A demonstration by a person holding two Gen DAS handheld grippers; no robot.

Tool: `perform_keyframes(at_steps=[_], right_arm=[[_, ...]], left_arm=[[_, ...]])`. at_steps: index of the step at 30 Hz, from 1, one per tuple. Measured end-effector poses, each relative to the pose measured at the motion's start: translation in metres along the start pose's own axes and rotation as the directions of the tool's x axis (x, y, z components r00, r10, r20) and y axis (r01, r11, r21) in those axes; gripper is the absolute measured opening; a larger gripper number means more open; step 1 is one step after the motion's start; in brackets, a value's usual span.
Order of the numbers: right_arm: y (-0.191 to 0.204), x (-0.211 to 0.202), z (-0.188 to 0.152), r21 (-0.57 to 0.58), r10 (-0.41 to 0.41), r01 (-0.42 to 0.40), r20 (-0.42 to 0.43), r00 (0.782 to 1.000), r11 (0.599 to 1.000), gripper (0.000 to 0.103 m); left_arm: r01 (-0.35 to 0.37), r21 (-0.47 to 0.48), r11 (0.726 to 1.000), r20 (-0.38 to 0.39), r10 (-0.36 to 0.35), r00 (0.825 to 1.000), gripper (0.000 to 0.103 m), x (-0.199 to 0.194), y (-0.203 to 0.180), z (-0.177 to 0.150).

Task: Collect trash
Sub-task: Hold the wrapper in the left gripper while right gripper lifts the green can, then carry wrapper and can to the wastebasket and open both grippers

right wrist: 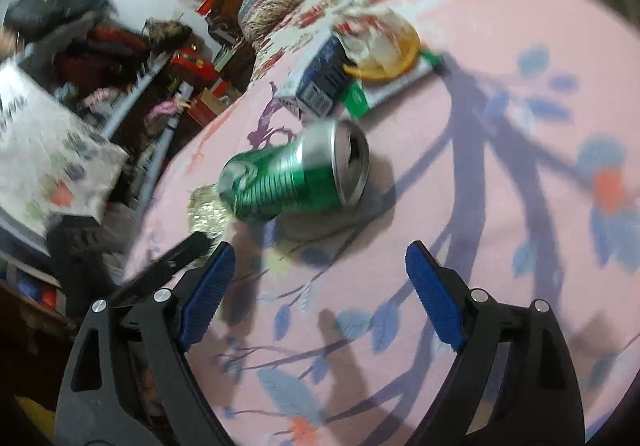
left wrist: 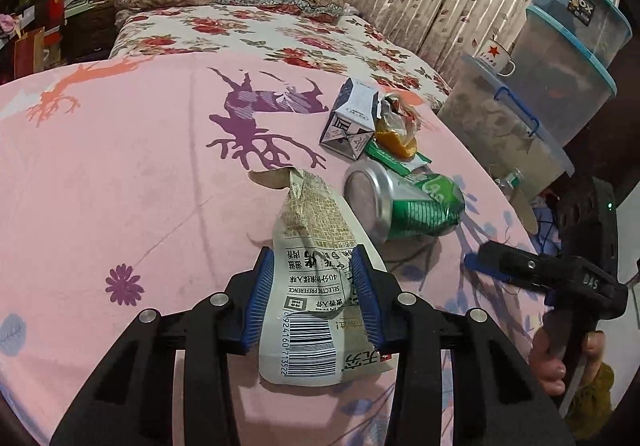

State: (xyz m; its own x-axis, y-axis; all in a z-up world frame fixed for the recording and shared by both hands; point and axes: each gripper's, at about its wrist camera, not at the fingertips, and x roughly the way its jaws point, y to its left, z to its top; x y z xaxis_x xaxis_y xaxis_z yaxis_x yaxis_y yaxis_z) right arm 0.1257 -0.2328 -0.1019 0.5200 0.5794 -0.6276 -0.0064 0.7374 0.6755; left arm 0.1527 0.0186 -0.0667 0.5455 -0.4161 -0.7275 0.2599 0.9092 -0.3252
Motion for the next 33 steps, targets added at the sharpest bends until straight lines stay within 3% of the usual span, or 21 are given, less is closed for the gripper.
perform_keyframes(at_steps=[3, 7, 12, 14, 16, 17, 18, 26, 30, 33], right_arm=[[-0.010, 0.003, -0.009, 0.125, 0.096, -0.096, 0.010, 0.995, 0.987, 0.081], [-0.013, 0.015, -0.010, 0.270, 0.216, -0.217, 0.036, 0.976, 0.938, 0.075], [-0.007, 0.026, -0.007, 0.336, 0.196, -0.207, 0.068, 0.978, 0.919, 0.071], [-0.007, 0.033, -0.005, 0.358, 0.173, -0.191, 0.081, 0.982, 0.914, 0.063], [-0.013, 0.043, -0.005, 0.381, 0.194, -0.211, 0.083, 0.978, 0.900, 0.038], [-0.018, 0.044, -0.005, 0.398, 0.215, -0.235, 0.095, 0.972, 0.887, 0.034], [-0.020, 0.044, -0.006, 0.410, 0.230, -0.250, 0.098, 0.968, 0.877, 0.034], [-0.032, -0.001, 0.001, 0.319, 0.196, -0.244, 0.175, 0.965, 0.916, 0.032], [-0.068, -0.039, 0.004, 0.329, 0.157, -0.235, 0.245, 0.957, 0.915, 0.030], [-0.101, -0.072, 0.008, 0.346, 0.132, -0.242, 0.313, 0.940, 0.906, 0.018]], left_arm=[[0.011, -0.002, 1.000, -0.008, -0.011, 1.000, 0.038, 0.003, 0.000, 0.000], [0.020, -0.003, 1.000, -0.016, -0.020, 1.000, 0.038, 0.006, 0.000, -0.001], [0.036, 0.003, 0.999, -0.013, -0.036, 0.999, 0.038, 0.006, 0.002, -0.001], [0.045, 0.006, 0.999, -0.023, -0.045, 0.999, 0.038, 0.009, 0.001, -0.002], [0.043, 0.015, 0.999, -0.031, -0.042, 0.999, 0.038, 0.011, 0.001, -0.003], [0.023, 0.021, 1.000, -0.034, -0.022, 0.999, 0.038, 0.012, 0.001, -0.003], [0.030, 0.020, 0.999, -0.037, -0.029, 0.999, 0.038, 0.012, 0.002, -0.002], [0.085, 0.007, 0.996, -0.033, -0.085, 0.996, 0.038, 0.002, -0.009, 0.012], [0.130, 0.078, 0.988, -0.081, -0.124, 0.989, 0.038, 0.019, -0.055, 0.021], [0.168, 0.160, 0.973, -0.126, -0.148, 0.981, 0.038, 0.042, -0.107, 0.032]])
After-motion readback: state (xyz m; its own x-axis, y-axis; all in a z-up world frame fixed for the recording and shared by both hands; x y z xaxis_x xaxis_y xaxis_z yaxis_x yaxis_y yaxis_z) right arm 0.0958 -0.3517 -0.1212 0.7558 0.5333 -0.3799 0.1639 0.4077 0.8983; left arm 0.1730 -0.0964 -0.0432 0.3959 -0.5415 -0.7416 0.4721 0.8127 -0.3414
